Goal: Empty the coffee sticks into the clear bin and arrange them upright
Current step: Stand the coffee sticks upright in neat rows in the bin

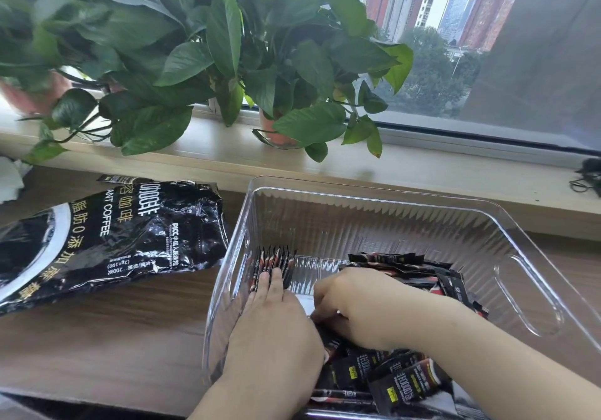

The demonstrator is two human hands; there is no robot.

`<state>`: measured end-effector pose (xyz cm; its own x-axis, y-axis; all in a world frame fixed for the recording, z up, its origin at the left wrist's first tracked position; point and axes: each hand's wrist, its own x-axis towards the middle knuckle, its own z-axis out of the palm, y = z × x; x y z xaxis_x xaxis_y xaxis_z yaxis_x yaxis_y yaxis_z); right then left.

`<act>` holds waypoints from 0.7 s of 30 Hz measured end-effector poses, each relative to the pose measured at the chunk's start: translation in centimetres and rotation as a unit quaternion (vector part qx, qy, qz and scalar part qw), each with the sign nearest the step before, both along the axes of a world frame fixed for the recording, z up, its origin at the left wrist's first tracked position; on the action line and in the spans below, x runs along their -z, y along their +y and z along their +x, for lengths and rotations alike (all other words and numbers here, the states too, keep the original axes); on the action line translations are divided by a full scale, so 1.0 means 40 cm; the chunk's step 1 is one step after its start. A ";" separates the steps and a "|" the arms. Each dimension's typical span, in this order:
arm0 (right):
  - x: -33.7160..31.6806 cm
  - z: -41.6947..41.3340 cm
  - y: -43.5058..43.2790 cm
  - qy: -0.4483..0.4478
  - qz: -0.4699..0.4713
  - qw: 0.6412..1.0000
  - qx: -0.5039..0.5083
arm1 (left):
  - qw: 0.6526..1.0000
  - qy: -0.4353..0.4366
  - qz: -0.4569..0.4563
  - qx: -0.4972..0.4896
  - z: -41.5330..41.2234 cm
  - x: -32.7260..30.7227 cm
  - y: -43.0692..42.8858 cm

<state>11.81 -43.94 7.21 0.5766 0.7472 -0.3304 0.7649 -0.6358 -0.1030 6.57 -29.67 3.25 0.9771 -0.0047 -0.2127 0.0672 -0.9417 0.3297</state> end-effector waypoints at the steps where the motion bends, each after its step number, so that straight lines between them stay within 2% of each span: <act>1: -0.004 -0.009 -0.003 0.002 -0.007 1.000 -0.007 | 1.000 0.000 -0.002 -0.002 0.000 0.001 0.000; 6: -0.008 -0.020 -0.011 -0.030 0.004 0.999 0.031 | 1.000 0.001 -0.010 -0.008 -0.002 -0.005 -0.004; 10: -0.028 0.002 -0.031 -0.084 0.073 0.981 0.156 | 1.000 0.006 0.000 -0.003 -0.004 -0.009 -0.006; 13: -0.038 0.020 -0.026 -0.123 0.146 0.945 0.265 | 1.000 0.011 0.000 -0.003 -0.001 -0.008 -0.006; 18: -0.060 0.056 0.023 -0.073 0.223 0.898 0.373 | 1.000 0.001 0.001 -0.009 0.000 0.003 -0.007; 21: -0.062 0.081 0.062 -0.026 0.207 0.883 0.421 | 1.000 -0.003 0.003 -0.012 0.001 0.010 -0.008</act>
<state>15.07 -41.46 9.68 0.9915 0.0972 -0.0862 0.0500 -0.8977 -0.4377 6.60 -29.99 2.85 0.9780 0.0203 -0.2076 0.0886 -0.9415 0.3252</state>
